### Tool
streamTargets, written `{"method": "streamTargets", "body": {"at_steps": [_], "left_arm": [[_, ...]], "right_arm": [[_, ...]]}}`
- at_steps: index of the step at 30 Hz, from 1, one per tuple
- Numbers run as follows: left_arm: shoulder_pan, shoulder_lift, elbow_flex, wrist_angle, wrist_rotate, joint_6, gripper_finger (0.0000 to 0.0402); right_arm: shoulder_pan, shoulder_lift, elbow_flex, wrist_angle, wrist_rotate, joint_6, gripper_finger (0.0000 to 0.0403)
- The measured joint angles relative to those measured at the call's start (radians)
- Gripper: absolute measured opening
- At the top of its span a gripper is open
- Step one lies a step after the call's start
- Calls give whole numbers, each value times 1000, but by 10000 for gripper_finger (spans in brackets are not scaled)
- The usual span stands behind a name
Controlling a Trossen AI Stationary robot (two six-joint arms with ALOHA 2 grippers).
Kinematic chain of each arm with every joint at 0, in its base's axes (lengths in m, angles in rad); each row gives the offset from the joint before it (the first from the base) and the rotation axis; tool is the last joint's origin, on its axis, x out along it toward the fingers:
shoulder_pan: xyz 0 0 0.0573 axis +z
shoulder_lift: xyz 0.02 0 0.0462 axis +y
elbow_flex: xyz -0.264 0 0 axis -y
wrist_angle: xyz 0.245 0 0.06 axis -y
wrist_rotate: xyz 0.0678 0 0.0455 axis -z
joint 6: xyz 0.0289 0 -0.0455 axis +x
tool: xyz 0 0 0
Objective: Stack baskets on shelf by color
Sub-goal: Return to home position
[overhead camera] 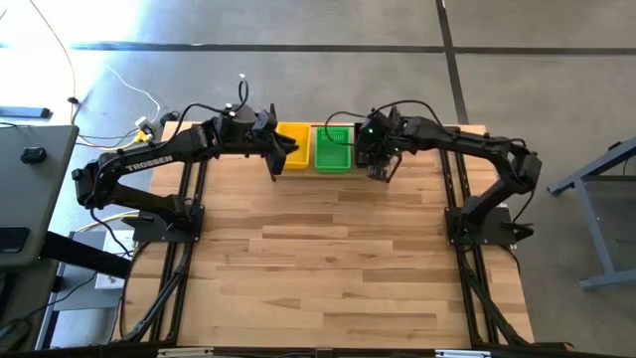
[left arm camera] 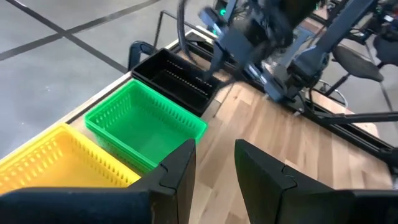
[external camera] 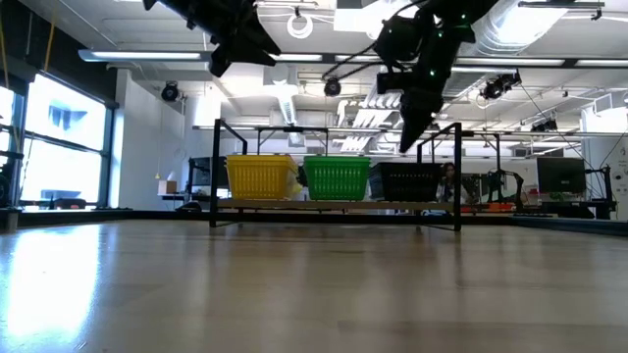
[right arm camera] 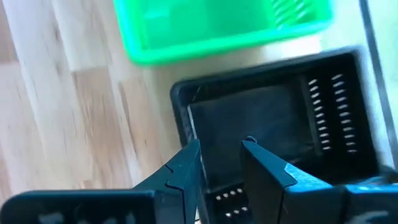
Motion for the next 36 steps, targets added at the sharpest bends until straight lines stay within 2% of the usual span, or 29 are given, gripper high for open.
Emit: {"method": "streamTargets", "body": {"at_steps": [5,15,21,23,28,36], "left_arm": [[-14,-18,0,-11,34,26,101],[-121,-125,-37,-34,14,142,101],[-160,-259,-175,-16,10,141,101],[-166,-306,-230,38,18,137,101],[-172,-435,-366,154,37,117,101],[-171,-637,-524,181,36,105,101]], "right_arm": [[12,-11,56,-14,-10,16,99],[103,-14,155,-51,-28,202,99],[188,-14,250,-6,80,297,99],[209,-14,279,8,110,323,99],[243,-15,351,14,116,394,99],[303,-14,455,13,117,501,99]]}}
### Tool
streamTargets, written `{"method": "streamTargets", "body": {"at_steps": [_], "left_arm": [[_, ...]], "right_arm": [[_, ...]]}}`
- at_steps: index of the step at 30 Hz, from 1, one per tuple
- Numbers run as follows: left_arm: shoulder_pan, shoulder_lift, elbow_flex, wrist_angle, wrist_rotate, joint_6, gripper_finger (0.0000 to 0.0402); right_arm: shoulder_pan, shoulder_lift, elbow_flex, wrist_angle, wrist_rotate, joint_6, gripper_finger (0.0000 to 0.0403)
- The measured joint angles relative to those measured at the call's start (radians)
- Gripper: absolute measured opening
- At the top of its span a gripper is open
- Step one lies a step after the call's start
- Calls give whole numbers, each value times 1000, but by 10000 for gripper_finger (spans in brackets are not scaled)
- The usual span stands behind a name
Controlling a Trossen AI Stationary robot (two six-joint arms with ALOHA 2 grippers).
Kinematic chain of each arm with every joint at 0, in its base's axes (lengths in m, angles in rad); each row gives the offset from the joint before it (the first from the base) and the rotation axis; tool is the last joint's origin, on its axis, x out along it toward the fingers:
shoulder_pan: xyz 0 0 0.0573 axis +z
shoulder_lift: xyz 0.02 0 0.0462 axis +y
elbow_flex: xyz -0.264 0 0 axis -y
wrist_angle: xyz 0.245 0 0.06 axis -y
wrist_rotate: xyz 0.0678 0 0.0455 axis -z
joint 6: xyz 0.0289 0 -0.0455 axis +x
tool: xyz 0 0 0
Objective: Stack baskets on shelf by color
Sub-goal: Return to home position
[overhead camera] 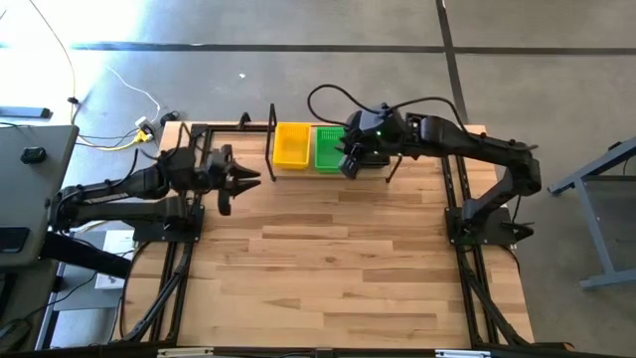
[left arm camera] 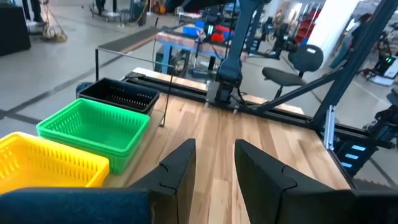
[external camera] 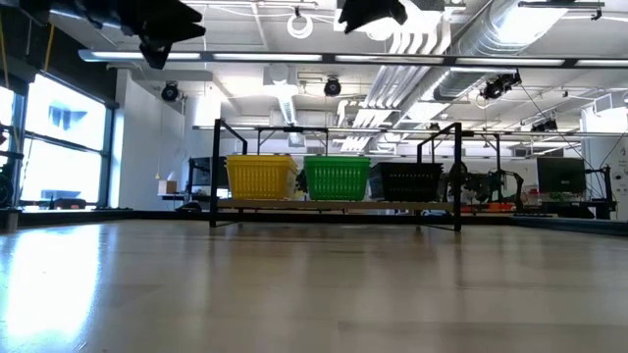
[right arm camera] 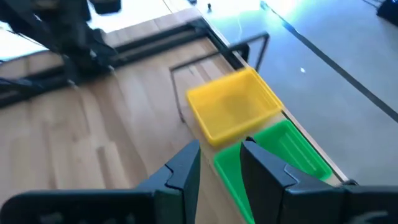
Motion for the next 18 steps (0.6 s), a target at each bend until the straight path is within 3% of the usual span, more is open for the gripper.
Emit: {"method": "streamTargets", "body": {"at_steps": [10,18], "left_arm": [[0,-239,-161,25,0,-19,101],[0,-351,-308,68,-1,-45,101]], "right_arm": [[77,0,116,-13,22,-4,99],[80,-30,258,-244,25,3,99]]}}
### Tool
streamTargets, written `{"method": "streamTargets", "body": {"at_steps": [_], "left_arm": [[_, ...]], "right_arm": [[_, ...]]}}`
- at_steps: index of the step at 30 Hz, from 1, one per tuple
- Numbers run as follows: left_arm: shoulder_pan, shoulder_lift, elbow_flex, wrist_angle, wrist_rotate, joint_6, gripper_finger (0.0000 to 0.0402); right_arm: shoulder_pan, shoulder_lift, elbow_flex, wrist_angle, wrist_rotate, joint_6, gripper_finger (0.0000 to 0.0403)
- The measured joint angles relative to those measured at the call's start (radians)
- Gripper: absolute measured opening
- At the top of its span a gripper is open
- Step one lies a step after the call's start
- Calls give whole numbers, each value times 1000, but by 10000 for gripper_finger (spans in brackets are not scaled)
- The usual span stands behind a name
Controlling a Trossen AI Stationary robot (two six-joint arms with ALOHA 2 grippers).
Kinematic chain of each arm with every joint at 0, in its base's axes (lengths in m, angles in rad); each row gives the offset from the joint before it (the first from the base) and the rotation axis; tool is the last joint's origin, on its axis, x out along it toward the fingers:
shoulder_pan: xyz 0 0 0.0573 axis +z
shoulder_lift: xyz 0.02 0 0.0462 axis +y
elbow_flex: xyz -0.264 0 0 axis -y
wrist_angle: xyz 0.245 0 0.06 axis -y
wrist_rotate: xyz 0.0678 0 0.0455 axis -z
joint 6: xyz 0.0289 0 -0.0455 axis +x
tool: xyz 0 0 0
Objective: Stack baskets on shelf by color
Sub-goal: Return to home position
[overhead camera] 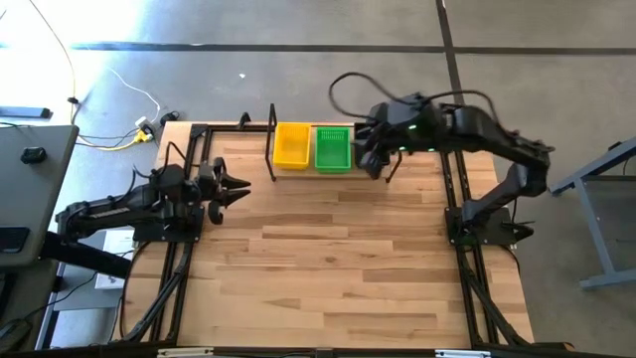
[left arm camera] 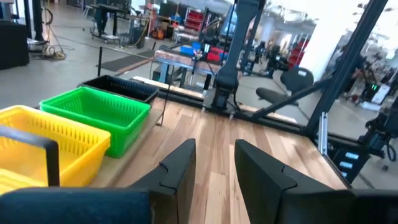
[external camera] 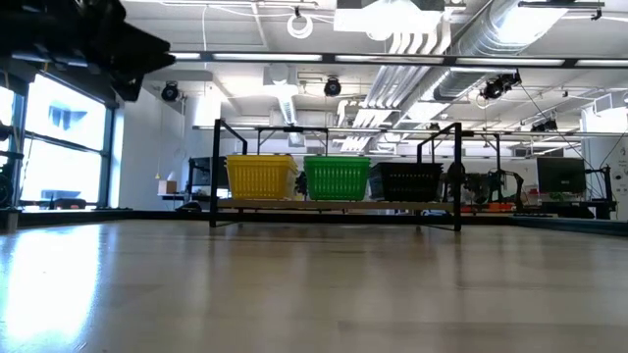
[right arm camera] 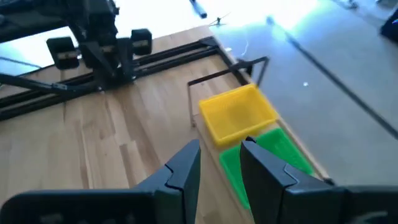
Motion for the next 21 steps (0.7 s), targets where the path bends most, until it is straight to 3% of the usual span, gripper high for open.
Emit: {"method": "streamTargets", "body": {"at_steps": [6,11,15,21], "left_arm": [[1,-4,-129,200,0,-16,101],[1,-2,-195,225,0,-44,101],[1,-2,-228,241,-2,-68,101],[1,0,-228,241,-11,-69,101]], "right_arm": [[-13,-112,24,-69,68,-14,99],[-13,-268,-37,-104,145,-34,99],[-13,-418,-166,-93,153,-12,99],[-12,-655,-475,28,150,18,99]]}}
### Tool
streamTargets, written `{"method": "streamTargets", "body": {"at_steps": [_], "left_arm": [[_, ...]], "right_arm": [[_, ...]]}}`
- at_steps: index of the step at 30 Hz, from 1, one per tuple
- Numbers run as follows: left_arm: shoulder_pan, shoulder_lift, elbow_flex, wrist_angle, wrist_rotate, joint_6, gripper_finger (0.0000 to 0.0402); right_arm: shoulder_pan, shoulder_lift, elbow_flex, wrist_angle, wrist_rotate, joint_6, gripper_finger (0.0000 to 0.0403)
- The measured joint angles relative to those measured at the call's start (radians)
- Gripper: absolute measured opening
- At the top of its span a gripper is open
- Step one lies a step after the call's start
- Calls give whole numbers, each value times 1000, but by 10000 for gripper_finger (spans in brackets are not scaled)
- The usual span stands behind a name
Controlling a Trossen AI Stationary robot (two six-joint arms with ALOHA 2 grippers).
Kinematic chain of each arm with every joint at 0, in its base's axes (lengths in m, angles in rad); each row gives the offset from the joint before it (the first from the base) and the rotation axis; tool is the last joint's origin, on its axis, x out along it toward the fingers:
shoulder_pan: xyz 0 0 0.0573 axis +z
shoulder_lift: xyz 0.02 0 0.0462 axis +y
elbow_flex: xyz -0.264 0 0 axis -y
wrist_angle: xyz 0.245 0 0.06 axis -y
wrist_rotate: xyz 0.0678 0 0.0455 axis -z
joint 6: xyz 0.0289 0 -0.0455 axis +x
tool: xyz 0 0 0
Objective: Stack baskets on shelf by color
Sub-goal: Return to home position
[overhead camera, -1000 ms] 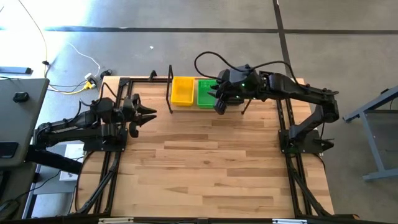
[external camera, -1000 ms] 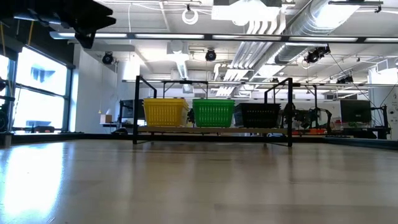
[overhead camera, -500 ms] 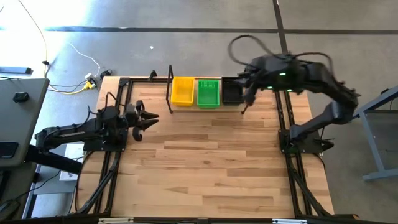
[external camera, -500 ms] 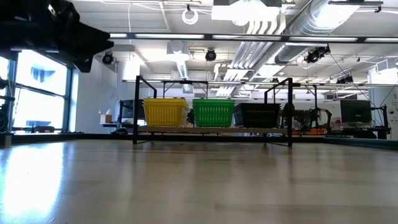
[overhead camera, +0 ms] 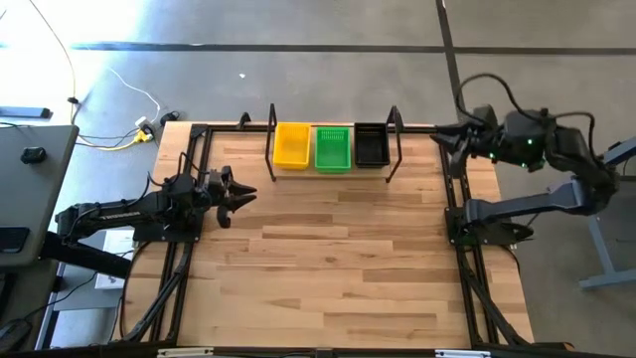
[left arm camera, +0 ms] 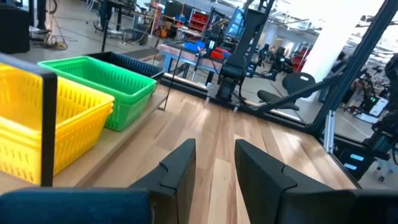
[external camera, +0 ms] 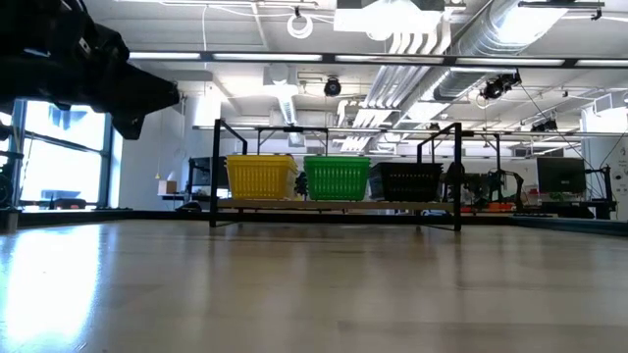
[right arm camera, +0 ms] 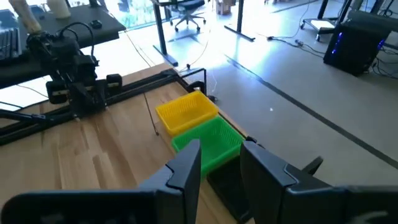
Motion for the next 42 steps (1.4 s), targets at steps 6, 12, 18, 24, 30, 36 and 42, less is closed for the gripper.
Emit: {"method": "streamTargets", "body": {"at_steps": [6,12,18,24,30,36,42], "left_arm": [[0,0,0,-42,-31,-39,101],[0,0,0,-62,-57,-89,101],[0,0,0,-62,-57,-88,101],[0,0,0,-62,-57,-88,101],[0,0,0,-62,-57,-86,101],[0,0,0,-62,-57,-87,101],[0,0,0,-62,-57,-87,101]], "right_arm": [[0,-218,-293,132,-43,1,99],[0,-419,-564,331,-143,4,99],[0,-574,-807,554,-267,1,99],[0,-680,-1039,725,-366,13,99],[0,-764,-1239,865,-405,84,99],[0,-838,-1350,914,-428,115,99],[0,-849,-1414,948,-430,115,99]]}}
